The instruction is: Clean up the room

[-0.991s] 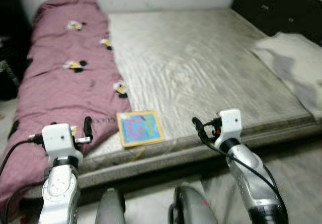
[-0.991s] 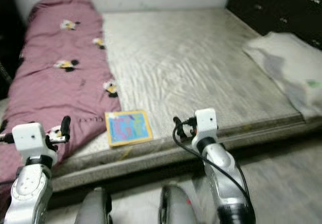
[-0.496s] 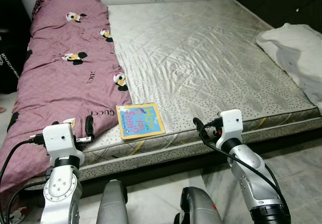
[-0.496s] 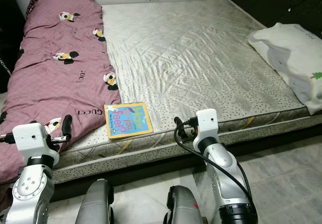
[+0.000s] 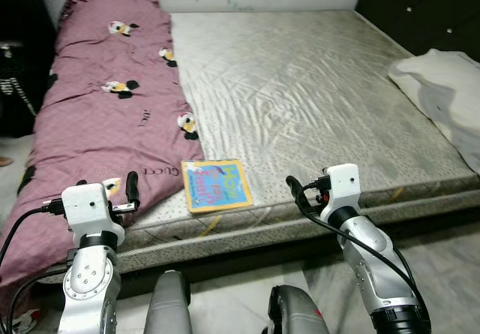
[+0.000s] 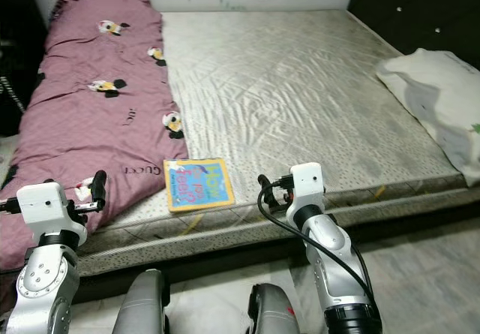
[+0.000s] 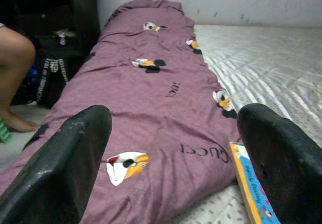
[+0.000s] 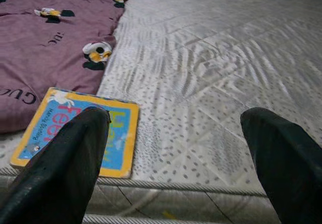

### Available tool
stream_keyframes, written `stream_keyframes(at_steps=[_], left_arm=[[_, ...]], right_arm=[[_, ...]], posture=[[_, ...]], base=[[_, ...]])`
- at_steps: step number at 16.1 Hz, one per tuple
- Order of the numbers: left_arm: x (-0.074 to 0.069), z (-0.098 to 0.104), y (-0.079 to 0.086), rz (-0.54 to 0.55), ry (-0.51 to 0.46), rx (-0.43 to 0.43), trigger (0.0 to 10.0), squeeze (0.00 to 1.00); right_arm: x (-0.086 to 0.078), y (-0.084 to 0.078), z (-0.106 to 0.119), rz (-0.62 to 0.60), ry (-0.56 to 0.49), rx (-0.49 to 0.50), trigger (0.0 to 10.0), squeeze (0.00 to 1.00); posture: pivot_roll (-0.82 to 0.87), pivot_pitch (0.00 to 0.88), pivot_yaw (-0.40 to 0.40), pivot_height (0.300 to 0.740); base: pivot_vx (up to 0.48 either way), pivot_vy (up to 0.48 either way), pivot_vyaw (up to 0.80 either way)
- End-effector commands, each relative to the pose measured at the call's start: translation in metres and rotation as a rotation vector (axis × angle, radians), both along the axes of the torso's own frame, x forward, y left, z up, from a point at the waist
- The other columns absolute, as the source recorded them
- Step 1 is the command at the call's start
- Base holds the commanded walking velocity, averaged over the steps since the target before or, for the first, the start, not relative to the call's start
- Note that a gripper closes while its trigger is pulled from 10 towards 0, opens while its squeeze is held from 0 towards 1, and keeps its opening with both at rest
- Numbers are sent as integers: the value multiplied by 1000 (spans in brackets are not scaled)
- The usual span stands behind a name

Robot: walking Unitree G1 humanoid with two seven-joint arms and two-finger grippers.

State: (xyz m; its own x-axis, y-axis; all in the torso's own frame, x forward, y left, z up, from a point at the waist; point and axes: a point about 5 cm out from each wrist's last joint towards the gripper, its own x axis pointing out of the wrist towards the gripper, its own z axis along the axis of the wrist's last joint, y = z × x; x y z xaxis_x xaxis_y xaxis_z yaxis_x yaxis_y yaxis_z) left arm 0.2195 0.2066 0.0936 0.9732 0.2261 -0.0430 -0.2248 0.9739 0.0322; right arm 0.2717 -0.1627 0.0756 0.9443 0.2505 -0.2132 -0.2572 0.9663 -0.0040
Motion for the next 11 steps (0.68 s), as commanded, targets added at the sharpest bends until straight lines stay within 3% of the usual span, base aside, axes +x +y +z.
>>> stream_keyframes(at_steps=[1,6,11], left_arm=[[2,3,-1,-14,-12,2,10000,0],[2,2,-2,-17,-7,0,10000,0],[4,2,-3,-21,-11,-1,10000,0]], right_arm=[[3,0,6,9,-23,-6,10000,0],[5,2,13,29,-53,-29,10000,0],[18,4,23,16,-89,-24,10000,0]], posture=[[-13,31,-42,643],[-14,29,-40,643],[-16,27,-41,643]], base=[[337,0,0],[336,0,0],[480,0,0]])
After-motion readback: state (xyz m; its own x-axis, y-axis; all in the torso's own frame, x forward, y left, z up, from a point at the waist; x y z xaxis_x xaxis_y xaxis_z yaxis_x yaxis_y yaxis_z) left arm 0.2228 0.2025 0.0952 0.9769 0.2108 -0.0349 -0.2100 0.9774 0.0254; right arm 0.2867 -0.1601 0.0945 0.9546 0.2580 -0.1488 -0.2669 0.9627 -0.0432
